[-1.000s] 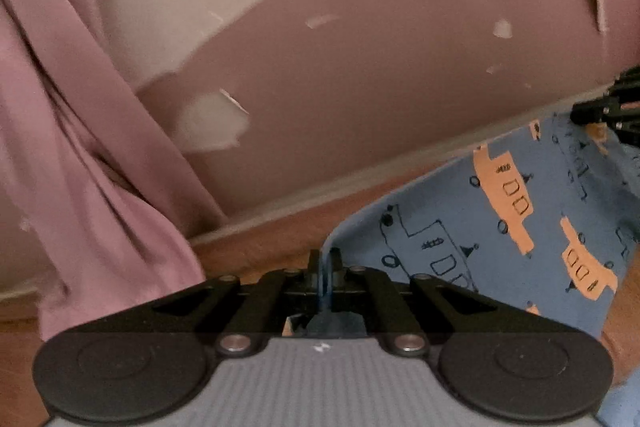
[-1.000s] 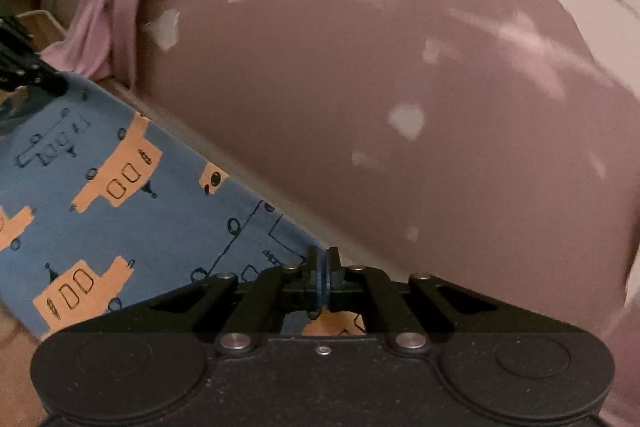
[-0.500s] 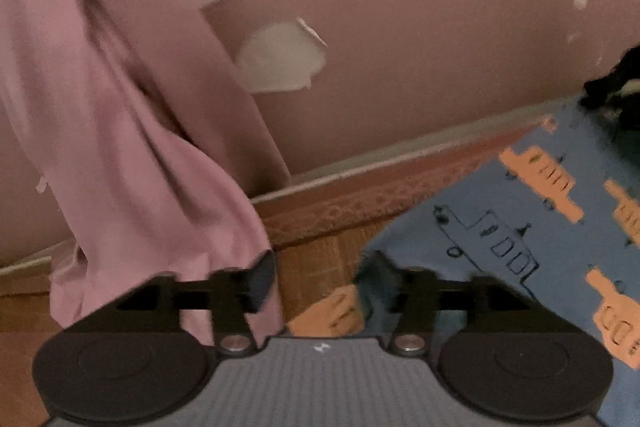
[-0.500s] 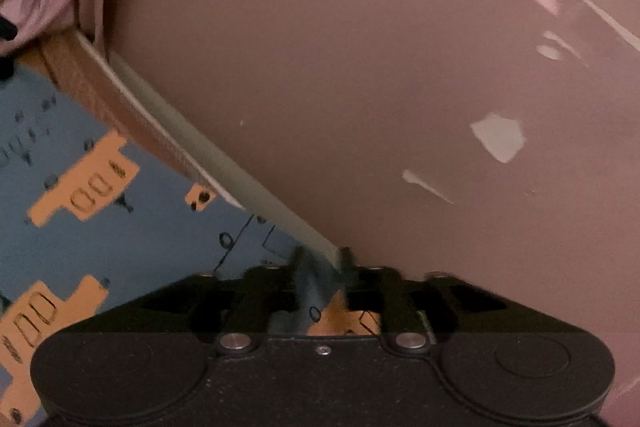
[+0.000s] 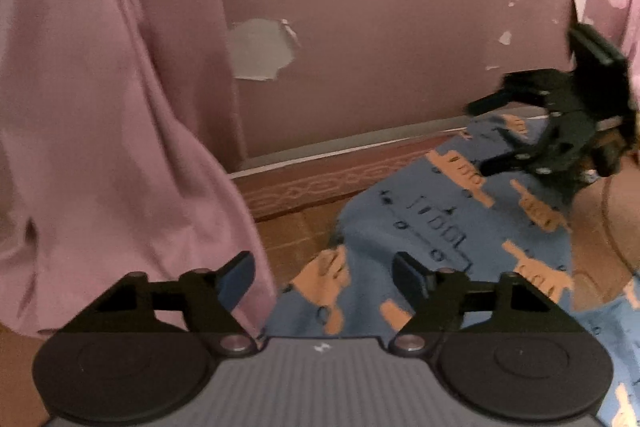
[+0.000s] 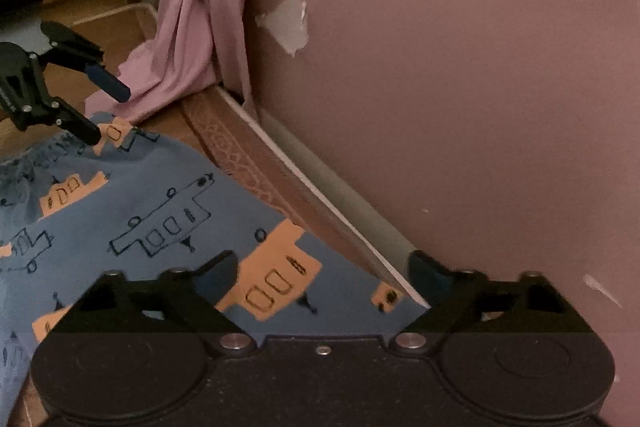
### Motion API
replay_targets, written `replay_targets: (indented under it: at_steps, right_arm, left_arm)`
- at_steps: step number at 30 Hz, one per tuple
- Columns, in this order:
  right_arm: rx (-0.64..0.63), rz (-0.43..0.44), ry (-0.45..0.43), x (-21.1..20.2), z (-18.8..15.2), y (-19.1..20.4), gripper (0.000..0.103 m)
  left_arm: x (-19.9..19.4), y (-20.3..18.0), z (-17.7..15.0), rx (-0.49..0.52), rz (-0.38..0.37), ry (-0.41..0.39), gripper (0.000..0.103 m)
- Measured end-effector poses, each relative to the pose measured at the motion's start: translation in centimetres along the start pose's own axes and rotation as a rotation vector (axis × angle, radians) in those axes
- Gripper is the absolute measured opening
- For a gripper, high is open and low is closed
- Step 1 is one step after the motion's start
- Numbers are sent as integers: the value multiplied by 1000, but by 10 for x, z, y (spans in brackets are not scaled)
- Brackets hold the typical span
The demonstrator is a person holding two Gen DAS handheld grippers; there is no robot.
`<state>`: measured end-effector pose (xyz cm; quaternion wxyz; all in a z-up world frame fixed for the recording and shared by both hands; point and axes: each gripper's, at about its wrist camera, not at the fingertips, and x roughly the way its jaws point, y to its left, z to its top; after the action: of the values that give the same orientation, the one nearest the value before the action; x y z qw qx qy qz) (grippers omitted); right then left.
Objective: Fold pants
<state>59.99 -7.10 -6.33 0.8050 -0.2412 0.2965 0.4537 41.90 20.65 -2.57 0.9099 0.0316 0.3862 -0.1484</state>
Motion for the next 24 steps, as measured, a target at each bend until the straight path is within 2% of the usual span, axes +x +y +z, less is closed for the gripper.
replay_targets:
  at_steps: [3,5,6,7,9,12,14,15,16,17,19,23,24]
  right_arm:
    - [26,20,30,6,7,-8,81]
    - [50,28,38,2,7,-16,70]
    - [55,26,43,3,7,-18,67]
    - [55,26,53,4,6,-20,64]
    - [47,42,73,7,4,-21,59]
    - [20,46,79,10,3,-16,54]
    - [25,51,80,10,4,-16,43]
    - [19,50,79,9,4,-15,40]
    - [9,51,79,8,5,-14,32]
    - [-2,53,79,7,5,-12,25]
    - [-15,58,81,4,5,-8,13]
    - [16,43,74,3,4,-8,12]
    - [24,38,71,3,4,-7,12]
  left_arm:
    - [3,8,5,-27,-59,22,74]
    - [1,20,4,-97,-110,25,73]
    - [0,25,2,-121,-119,26,71]
    - [-1,29,0,-137,-119,32,62]
    - [1,34,-4,-145,-110,56,52]
    - [4,38,-9,-151,-105,88,48]
    - [7,37,-11,-147,-92,110,40]
    - [7,37,-10,-138,-75,122,29]
    - [9,36,-9,-124,-49,135,18]
    - [9,34,-9,-116,-30,142,16]
    - [8,35,-10,-132,-28,145,15]
    - [6,41,-10,-179,-57,146,15]
    - [5,45,-10,-205,-71,144,20]
